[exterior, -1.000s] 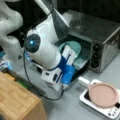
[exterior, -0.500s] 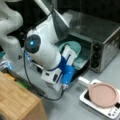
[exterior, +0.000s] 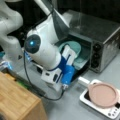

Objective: Open the microwave oven door. Pull out the microwave oven tray. Pick up the bowl. Place the bowl on the microwave tray.

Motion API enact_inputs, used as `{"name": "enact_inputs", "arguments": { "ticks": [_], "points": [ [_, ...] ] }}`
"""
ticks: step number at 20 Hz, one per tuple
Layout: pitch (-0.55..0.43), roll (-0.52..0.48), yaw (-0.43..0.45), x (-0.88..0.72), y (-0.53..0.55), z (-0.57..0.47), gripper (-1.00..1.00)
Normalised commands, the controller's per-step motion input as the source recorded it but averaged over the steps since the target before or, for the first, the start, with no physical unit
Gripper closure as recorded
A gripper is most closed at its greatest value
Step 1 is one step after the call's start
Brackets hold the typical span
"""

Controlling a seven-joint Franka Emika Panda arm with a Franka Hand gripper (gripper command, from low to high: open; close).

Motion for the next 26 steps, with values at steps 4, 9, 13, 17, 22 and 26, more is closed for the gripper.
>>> {"name": "enact_inputs", "arguments": {
  "ticks": [4, 9, 13, 17, 22, 26],
  "points": [
    [-0.036, 0.144, 0.01, -0.03, -0.06, -0.07, -1.0],
    [-0.131, 0.179, 0.026, -0.03, -0.06, -0.12, -1.0],
    [-0.127, 0.129, -0.006, -0.07, -0.07, -0.15, -1.0],
    [-0.074, 0.076, -0.042, -0.09, -0.13, -0.07, -1.0],
    [-0.059, 0.094, -0.027, -0.11, -0.09, -0.06, -1.0],
    [-0.07, 0.121, -0.013, -0.12, -0.02, -0.11, -1.0]
  ]
}}
